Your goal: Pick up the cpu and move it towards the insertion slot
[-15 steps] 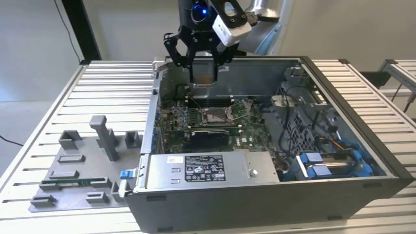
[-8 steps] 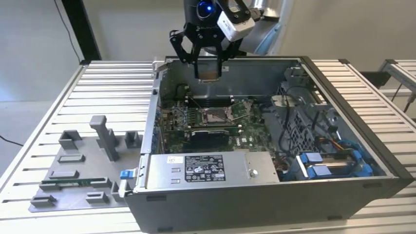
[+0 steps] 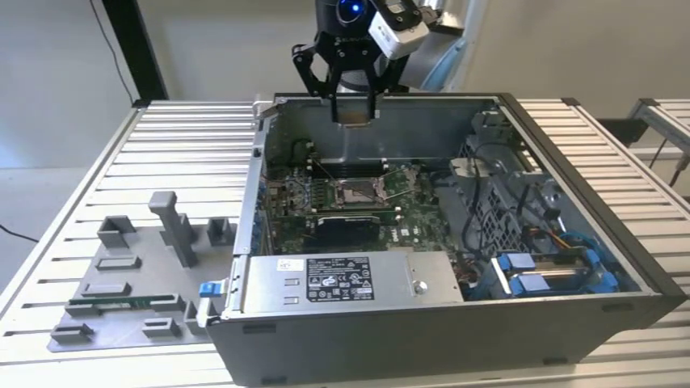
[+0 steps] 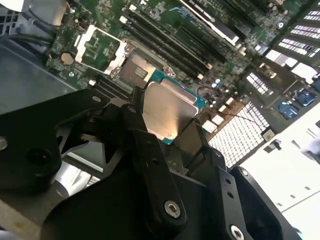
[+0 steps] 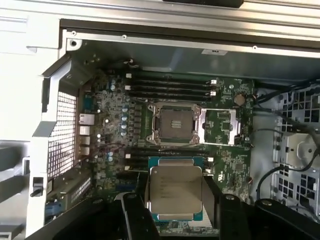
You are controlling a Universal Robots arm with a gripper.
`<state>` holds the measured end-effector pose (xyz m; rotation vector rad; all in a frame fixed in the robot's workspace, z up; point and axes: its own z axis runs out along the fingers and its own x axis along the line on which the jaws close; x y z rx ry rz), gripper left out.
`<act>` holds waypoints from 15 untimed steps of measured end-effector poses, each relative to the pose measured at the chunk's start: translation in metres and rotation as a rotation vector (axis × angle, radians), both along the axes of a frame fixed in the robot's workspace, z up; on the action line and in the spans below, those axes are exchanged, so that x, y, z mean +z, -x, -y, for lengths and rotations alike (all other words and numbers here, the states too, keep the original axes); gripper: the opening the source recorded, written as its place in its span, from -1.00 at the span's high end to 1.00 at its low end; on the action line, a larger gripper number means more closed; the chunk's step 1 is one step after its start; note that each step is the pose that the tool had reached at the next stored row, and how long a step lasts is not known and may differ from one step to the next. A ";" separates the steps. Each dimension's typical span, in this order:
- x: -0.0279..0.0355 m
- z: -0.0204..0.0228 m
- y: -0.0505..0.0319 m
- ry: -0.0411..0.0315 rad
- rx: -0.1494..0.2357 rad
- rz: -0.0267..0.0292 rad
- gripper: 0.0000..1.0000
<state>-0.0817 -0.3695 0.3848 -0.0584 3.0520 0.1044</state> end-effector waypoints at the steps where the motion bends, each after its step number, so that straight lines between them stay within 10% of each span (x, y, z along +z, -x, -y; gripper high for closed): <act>1: -0.0002 -0.0032 -0.0017 0.0001 0.000 0.0014 1.00; 5: -0.0024 -0.0111 -0.0070 0.0000 -0.002 0.0025 1.00; 15: -0.0111 -0.0155 -0.0123 0.0002 -0.061 -0.0007 1.00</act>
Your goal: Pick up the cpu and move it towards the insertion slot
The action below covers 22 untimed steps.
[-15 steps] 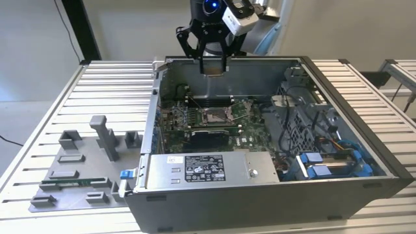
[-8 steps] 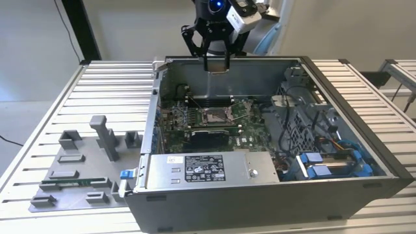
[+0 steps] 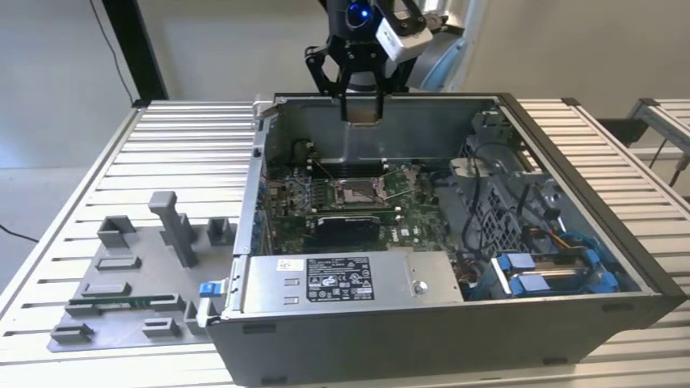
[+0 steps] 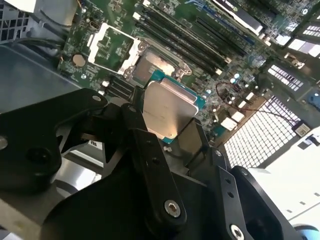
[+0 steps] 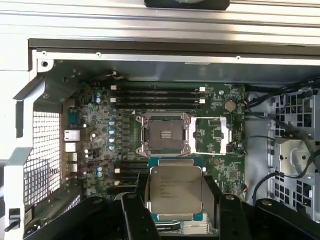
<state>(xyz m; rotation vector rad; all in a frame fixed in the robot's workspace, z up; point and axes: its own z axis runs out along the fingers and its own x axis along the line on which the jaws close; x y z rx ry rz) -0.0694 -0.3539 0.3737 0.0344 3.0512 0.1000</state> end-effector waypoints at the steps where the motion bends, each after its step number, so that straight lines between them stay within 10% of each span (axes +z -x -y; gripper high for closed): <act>1: -0.0004 -0.0009 -0.0002 0.0000 -0.003 -0.0007 1.00; 22: -0.0012 -0.0222 -0.0087 0.0001 -0.018 -0.0049 1.00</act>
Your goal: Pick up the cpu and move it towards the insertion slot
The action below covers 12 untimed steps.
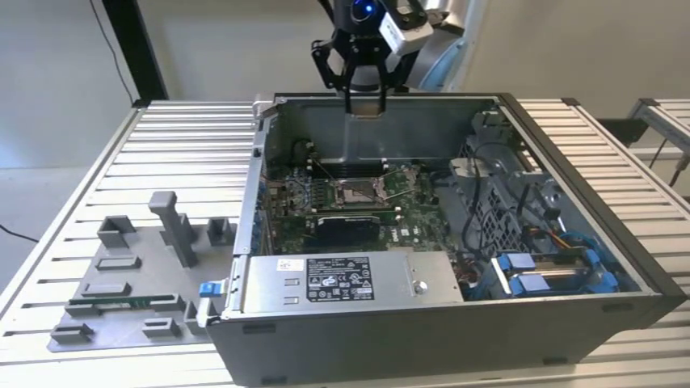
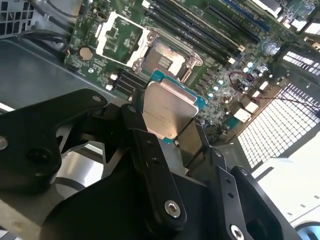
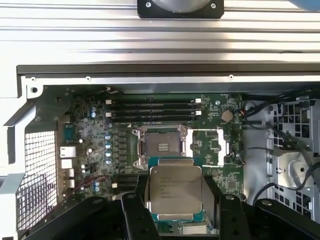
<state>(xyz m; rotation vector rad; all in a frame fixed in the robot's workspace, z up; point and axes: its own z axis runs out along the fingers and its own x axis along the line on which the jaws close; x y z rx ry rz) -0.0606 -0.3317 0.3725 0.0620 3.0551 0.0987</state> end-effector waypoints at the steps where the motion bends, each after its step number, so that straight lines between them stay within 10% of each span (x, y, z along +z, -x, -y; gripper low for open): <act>1: 0.0000 -0.0008 -0.0010 0.0000 0.000 0.0001 1.00; 12: -0.0001 -0.0055 -0.0121 0.0000 0.000 0.0000 1.00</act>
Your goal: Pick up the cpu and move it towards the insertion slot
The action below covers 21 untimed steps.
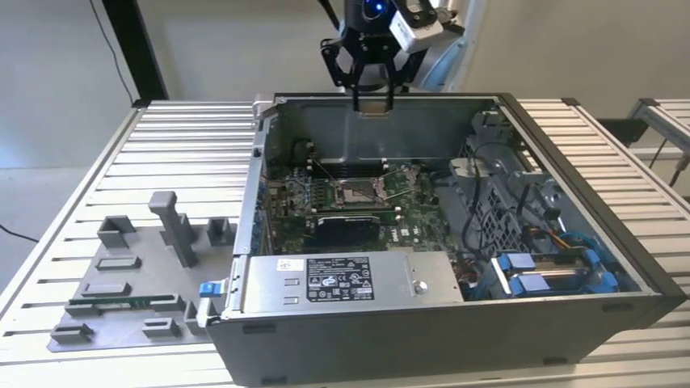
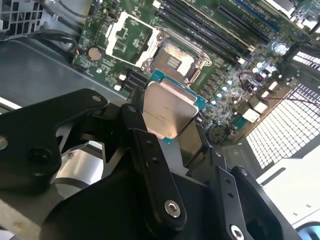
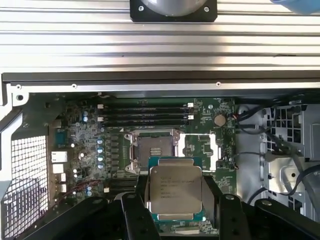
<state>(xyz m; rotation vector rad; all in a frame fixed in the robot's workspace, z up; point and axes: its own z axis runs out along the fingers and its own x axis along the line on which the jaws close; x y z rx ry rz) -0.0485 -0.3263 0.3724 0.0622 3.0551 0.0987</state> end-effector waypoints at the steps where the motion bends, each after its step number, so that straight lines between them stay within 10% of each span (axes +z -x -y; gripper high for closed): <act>1: 0.0000 -0.0005 -0.0012 0.0000 0.000 0.0000 1.00; 21: -0.0008 -0.0017 0.0036 0.0000 0.000 -0.0005 1.00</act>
